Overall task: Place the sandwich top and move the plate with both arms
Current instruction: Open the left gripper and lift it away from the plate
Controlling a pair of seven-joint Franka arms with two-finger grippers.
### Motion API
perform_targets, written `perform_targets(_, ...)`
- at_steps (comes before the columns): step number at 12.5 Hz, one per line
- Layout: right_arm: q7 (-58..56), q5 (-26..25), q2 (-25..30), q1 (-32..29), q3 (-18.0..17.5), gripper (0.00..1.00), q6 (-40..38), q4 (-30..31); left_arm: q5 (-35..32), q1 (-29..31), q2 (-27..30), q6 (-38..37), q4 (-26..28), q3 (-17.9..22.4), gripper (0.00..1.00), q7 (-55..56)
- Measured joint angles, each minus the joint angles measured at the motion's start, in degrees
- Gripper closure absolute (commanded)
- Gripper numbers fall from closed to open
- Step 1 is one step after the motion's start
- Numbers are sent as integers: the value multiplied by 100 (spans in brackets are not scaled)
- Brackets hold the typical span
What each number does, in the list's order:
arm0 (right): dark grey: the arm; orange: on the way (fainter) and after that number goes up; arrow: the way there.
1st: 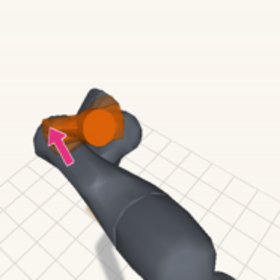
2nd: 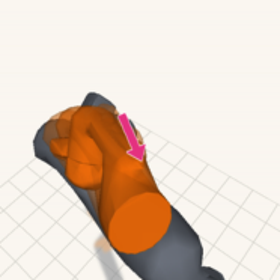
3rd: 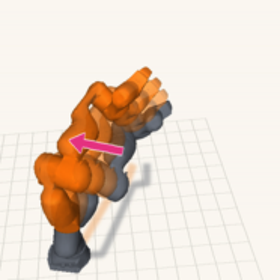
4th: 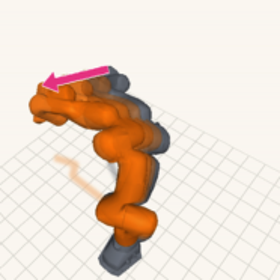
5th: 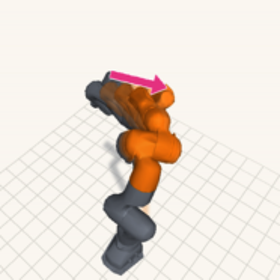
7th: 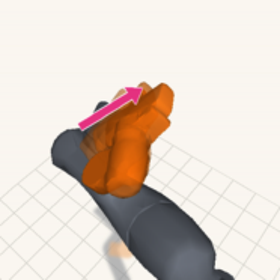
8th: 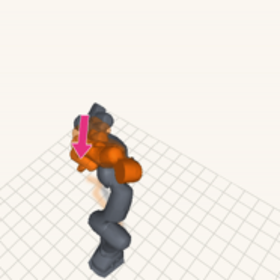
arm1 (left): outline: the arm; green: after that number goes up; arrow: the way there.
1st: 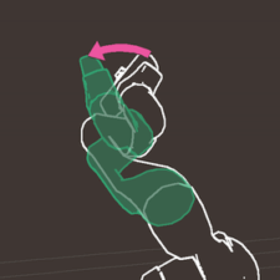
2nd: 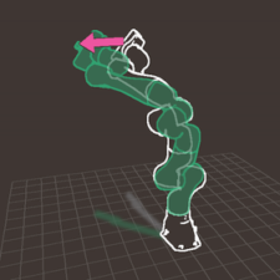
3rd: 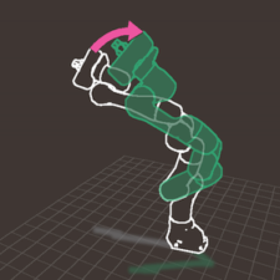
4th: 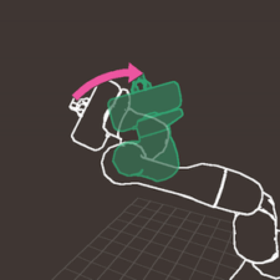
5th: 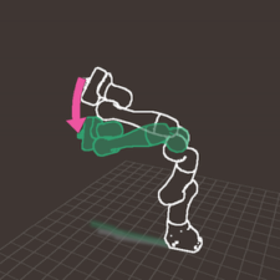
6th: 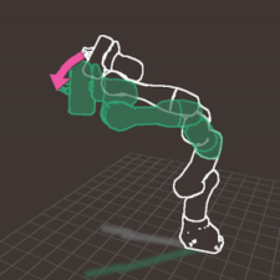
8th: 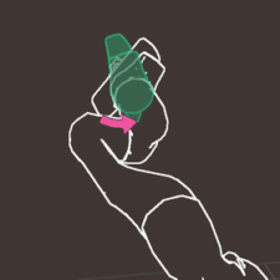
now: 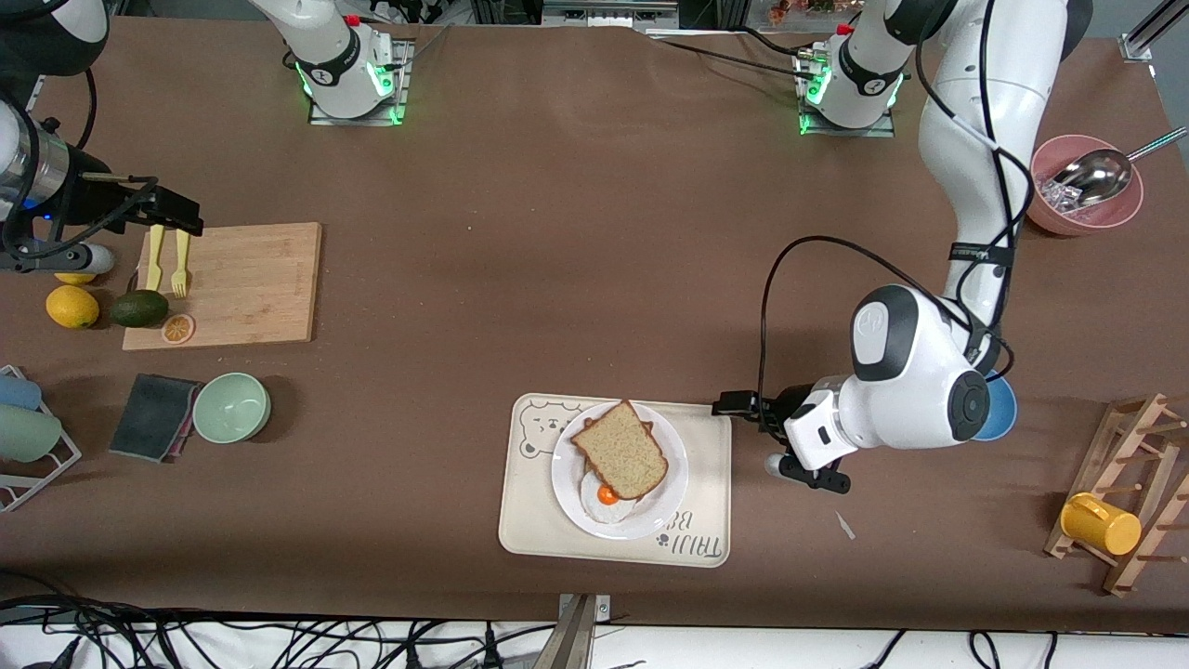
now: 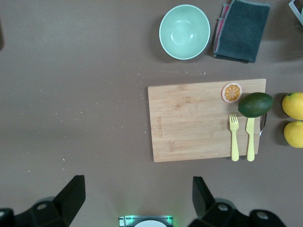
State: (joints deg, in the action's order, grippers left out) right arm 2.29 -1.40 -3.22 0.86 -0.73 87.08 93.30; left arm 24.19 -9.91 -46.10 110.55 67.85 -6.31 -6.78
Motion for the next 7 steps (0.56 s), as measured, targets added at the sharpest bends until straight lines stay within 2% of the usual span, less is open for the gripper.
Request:
perform_targets(4, 0, 0, -3, 0, 0, 0, 0, -4, -1249, 8, 841, -1186, -37, 4, 0, 553)
perform_targets(7, 0, 0, -5, 0, 0, 0, -1, -8, -1865, 3, 1678, -1929, 13, 36, 0, 913)
